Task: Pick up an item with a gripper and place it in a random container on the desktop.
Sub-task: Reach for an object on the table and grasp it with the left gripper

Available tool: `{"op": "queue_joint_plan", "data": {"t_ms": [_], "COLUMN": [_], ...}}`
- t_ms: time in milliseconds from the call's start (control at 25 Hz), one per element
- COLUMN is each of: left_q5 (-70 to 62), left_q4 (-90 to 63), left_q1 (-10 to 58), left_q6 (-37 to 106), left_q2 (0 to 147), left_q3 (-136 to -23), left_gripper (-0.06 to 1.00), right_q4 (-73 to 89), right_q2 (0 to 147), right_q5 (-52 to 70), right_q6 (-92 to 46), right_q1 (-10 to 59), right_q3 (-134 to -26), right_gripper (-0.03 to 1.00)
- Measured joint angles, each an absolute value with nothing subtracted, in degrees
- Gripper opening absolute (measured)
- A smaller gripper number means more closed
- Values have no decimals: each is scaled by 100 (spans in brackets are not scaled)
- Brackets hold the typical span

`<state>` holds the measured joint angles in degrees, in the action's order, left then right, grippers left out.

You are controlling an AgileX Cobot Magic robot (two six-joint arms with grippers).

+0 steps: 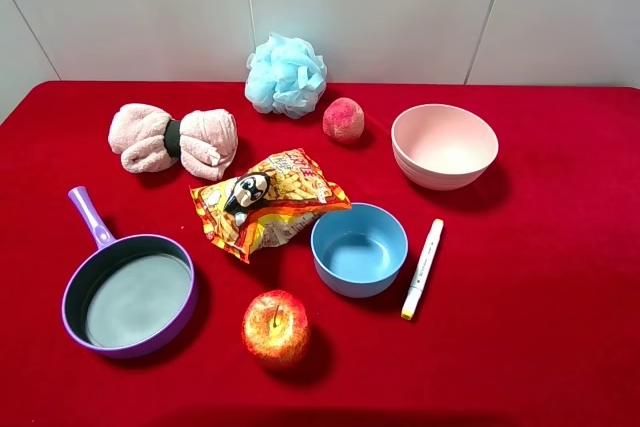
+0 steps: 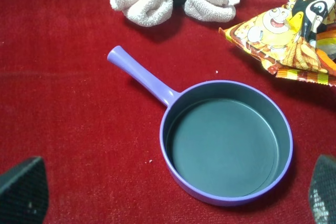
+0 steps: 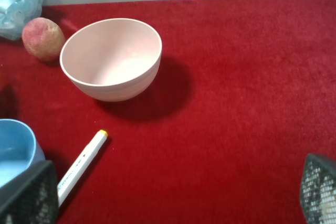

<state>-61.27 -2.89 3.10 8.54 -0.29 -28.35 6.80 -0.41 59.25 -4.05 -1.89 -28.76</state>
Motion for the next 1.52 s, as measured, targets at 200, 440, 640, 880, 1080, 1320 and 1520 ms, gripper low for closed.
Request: {"op": "queue_joint_plan", "data": {"t_ms": [200, 440, 640, 880, 1080, 1320, 1520], "left_q5": [-6127, -6127, -6127, -6127, -6127, -6121, -6068], "left_q4": [-289, -289, -289, -289, -289, -294, -294], "left_q1": [310, 310, 310, 310, 310, 310, 310], "left_q6": [854, 854, 854, 854, 854, 854, 854], "left_q2": [-29, -29, -29, -29, -29, -29, -29], "left_q3": [-2835, -2835, -2835, -2835, -2835, -2835, -2835], "left_gripper": [100, 100, 100, 100, 100, 99, 99], "right_q4": [680, 680, 680, 680, 680, 680, 680], "right_q2": [-41, -41, -41, -41, -41, -41, -41], "right_q5": [5925, 5925, 5925, 5925, 5925, 5925, 5925], "right_q6": [-405, -405, -405, -405, -405, -405, -405], "right_q1": [-189, -189, -189, -189, -189, -189, -189], "right_q3": [-2876, -2876, -2876, -2876, -2876, -2876, -2876], "right_gripper": [69, 69, 69, 69, 69, 69, 69]}}
